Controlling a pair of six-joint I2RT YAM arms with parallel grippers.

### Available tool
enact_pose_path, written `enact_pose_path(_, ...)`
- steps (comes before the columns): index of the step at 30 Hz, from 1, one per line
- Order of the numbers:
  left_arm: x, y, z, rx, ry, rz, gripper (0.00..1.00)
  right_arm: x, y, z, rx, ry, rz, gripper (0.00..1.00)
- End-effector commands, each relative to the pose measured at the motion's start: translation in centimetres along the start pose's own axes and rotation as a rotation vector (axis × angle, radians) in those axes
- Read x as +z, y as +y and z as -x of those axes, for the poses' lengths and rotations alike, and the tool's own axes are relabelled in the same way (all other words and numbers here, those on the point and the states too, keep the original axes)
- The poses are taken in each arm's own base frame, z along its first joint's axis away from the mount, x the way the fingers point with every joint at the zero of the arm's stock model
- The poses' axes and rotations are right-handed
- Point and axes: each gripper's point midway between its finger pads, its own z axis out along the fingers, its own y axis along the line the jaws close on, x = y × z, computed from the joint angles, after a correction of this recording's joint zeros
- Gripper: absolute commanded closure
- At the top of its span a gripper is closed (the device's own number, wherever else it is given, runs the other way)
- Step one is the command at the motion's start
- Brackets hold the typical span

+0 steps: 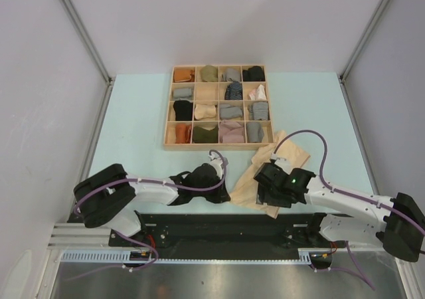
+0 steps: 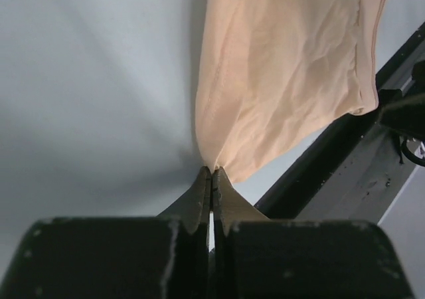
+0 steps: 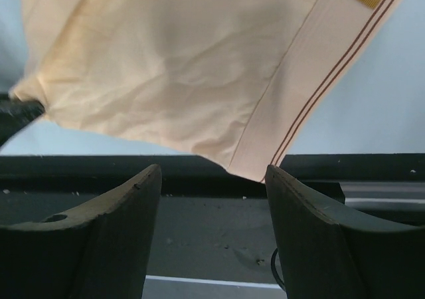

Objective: Roll the underwear
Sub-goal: Fold the underwear at the center of the board.

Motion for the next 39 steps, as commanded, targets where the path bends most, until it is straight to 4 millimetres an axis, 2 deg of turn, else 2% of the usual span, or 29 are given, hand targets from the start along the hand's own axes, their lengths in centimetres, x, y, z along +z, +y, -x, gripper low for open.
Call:
enact_pose_path(1, -0.9, 0.4, 3.2, -0.031, -0.084, 0.041, 1.00, -0.4, -0.1, -1.5, -0.088, 0.020, 0.009, 0.31)
enact_pose_path(4, -1.0, 0.8, 4.8, -0.069, -0.100, 0.005, 1.00, -0.3, 1.5, -2.2, -0.172, 0.003, 0.057, 0.31)
enact_pose_path(8, -0.5, 1.0, 5.6, -0.064, -0.075, -0.018, 1.00, 0.3, 3.5, -2.0, -0.225, -0.046, 0.103, 0.33)
enact_pose_path(14, -0.5, 2.2, 7.0, -0.074, -0.083, -0.008, 1.00, 1.4, 5.0, -1.8, -0.314, -0.100, 0.089, 0.37)
enact_pose_path(22, -0.5, 2.4, 6.9, -0.059, -0.064, -0.006, 1.00, 2.7, 3.0, -1.8, -0.379, -0.103, -0.042, 0.46)
enact_pose_path(30, -0.6, 2.2, 7.2, -0.046, -0.060, -0.008, 1.00, 4.0, 2.8, -3.1, -0.455, -0.076, -0.084, 0.59)
enact_pose_path(33, -0.6, 2.2, 7.3, -0.041, -0.058, -0.003, 1.00, 4.4, 1.7, -3.8, -0.465, -0.060, -0.143, 0.64)
enact_pose_path(36, -0.6, 2.2, 7.2, -0.040, -0.052, -0.007, 1.00, 4.5, 0.4, -4.0, -0.450, -0.054, -0.210, 0.74)
enact_pose_path(38, -0.6, 2.2, 7.1, -0.039, -0.047, -0.009, 1.00, 4.5, -0.3, -4.1, -0.451, -0.052, -0.247, 0.76)
enact_pose_path(39, -0.6, 2.1, 7.1, -0.039, -0.047, -0.012, 1.00, 4.5, -0.5, -4.0, -0.454, -0.054, -0.258, 0.81)
